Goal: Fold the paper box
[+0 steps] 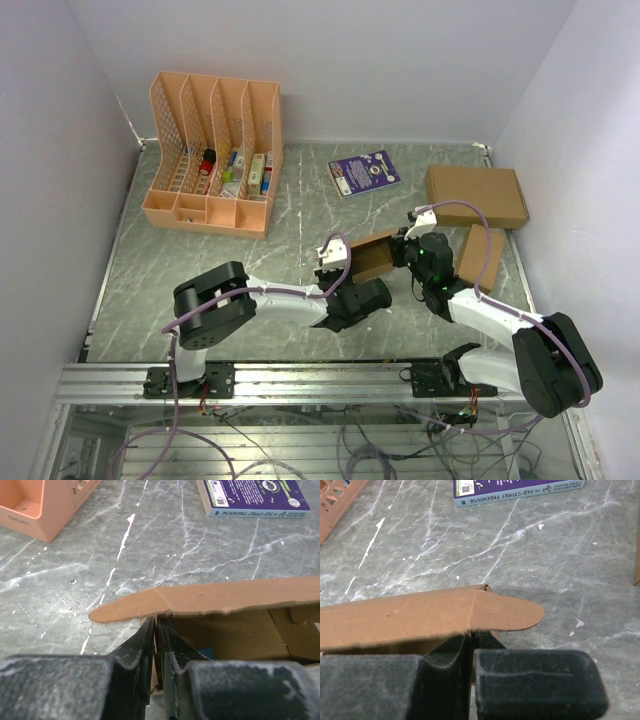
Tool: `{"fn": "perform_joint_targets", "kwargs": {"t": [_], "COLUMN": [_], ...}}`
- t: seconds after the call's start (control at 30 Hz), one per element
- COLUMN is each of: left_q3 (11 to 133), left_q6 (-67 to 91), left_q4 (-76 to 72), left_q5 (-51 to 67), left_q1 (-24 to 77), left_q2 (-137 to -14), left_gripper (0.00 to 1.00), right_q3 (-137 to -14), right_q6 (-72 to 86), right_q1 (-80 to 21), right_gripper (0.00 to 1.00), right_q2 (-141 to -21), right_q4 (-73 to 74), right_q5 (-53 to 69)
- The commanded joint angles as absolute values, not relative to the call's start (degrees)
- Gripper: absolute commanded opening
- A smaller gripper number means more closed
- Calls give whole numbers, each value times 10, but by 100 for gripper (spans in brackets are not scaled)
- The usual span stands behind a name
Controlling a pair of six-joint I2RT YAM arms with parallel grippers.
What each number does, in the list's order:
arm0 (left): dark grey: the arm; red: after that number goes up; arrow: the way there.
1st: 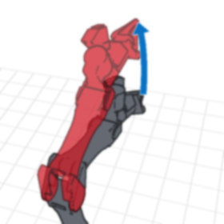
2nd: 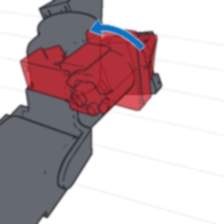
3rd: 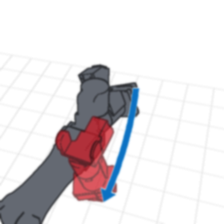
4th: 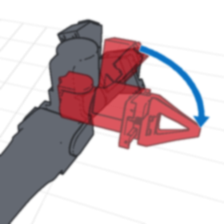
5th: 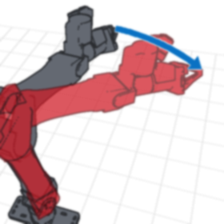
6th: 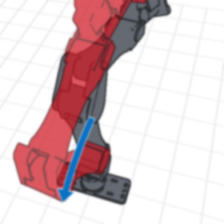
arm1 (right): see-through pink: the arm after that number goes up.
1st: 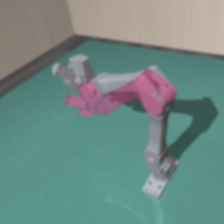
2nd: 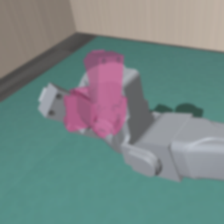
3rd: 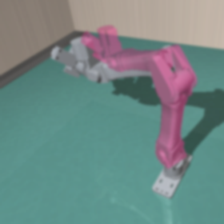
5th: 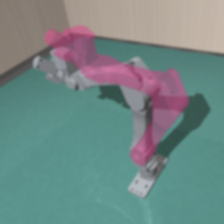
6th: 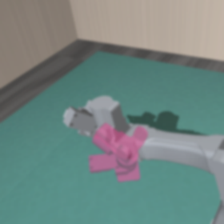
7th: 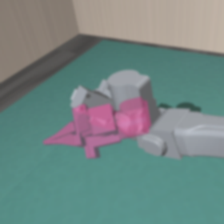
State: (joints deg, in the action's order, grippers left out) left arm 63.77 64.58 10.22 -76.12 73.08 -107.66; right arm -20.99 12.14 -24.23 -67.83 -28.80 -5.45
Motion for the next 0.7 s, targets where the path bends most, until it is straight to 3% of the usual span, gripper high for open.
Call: {"fn": "perform_joint_targets", "kwargs": {"t": [0.0, 0.37, 0.67], "left_q3": [670, 722, 759], "left_q6": [710, 813, 908], "left_q4": [151, 283, 386], "left_q5": [-785, -793, -804], "left_q1": [740, 757, 769], "left_q2": [-1095, -1123, -1137], "left_gripper": [22, 42, 48], "right_q3": [-210, -212, -214], "right_q6": [129, 111, 111], "right_q1": [-247, -247, -246], "right_gripper": [0, 0, 0], "right_q2": [-669, -670, -672], "right_q4": [-267, -261, -249], "right_q5": [-39, -44, -33]}}
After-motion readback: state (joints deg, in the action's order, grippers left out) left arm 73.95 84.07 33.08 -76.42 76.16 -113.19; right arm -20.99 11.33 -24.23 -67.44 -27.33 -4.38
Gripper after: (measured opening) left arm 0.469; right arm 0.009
